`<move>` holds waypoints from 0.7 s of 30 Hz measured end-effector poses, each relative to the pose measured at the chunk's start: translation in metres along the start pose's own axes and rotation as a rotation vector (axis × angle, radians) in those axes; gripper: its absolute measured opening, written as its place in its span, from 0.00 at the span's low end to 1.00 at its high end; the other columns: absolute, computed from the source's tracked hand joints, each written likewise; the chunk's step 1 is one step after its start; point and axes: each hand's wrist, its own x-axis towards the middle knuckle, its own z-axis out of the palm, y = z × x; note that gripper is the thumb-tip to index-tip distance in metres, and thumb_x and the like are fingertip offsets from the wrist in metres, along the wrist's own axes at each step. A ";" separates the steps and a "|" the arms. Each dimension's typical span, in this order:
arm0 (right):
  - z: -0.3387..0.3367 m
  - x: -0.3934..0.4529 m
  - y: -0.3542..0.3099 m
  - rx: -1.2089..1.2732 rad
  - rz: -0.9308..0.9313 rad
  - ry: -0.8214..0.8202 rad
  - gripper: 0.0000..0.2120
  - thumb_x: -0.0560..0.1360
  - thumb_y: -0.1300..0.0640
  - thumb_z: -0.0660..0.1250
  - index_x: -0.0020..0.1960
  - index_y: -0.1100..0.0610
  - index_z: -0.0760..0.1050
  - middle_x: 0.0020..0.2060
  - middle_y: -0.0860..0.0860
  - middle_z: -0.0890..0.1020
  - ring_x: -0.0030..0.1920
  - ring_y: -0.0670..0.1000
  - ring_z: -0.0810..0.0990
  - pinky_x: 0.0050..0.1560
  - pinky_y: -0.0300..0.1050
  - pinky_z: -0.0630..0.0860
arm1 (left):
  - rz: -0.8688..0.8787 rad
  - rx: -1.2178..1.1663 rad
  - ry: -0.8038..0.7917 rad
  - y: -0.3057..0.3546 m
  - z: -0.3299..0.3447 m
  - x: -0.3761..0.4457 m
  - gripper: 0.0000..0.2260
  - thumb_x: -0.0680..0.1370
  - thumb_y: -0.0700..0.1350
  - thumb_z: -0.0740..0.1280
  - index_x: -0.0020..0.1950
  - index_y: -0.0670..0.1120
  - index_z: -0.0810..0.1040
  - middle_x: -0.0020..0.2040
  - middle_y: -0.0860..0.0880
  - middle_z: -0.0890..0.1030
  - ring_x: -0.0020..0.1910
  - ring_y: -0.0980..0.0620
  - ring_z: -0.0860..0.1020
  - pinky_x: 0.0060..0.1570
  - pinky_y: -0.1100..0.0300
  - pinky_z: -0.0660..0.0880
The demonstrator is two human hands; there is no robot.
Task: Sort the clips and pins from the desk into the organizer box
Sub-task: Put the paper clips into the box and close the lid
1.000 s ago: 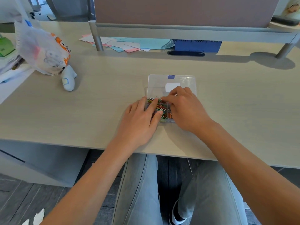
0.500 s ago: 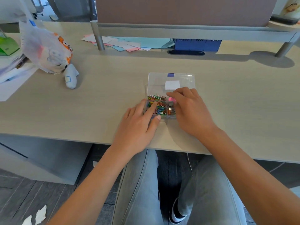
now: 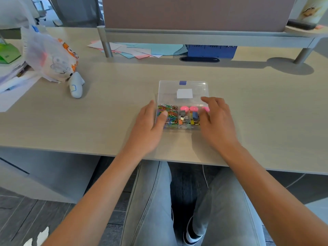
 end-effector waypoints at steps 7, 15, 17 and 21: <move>-0.005 0.041 0.009 0.389 0.451 -0.036 0.25 0.84 0.50 0.55 0.80 0.54 0.61 0.76 0.51 0.68 0.74 0.52 0.68 0.66 0.41 0.62 | -0.303 -0.375 0.113 0.013 0.015 0.057 0.31 0.79 0.65 0.50 0.73 0.48 0.70 0.72 0.49 0.73 0.72 0.49 0.70 0.74 0.47 0.63; -0.008 0.073 0.013 0.604 0.558 0.053 0.30 0.80 0.40 0.56 0.77 0.54 0.66 0.68 0.52 0.77 0.65 0.51 0.77 0.68 0.54 0.72 | -0.440 -0.497 0.244 0.027 0.038 0.077 0.33 0.71 0.73 0.45 0.68 0.62 0.72 0.65 0.59 0.78 0.64 0.54 0.76 0.68 0.45 0.68; -0.016 0.071 0.018 0.630 0.529 0.096 0.24 0.83 0.41 0.54 0.72 0.54 0.70 0.60 0.52 0.81 0.59 0.48 0.80 0.57 0.45 0.75 | -0.444 -0.498 0.257 0.033 0.042 0.081 0.31 0.72 0.73 0.44 0.64 0.63 0.74 0.58 0.61 0.81 0.59 0.56 0.78 0.65 0.45 0.70; -0.037 0.060 0.027 0.597 0.474 0.102 0.24 0.83 0.39 0.52 0.59 0.53 0.80 0.50 0.49 0.84 0.53 0.46 0.81 0.46 0.39 0.72 | -0.393 -0.514 0.267 0.054 0.052 0.080 0.25 0.75 0.71 0.43 0.56 0.65 0.75 0.51 0.61 0.81 0.53 0.56 0.80 0.60 0.44 0.74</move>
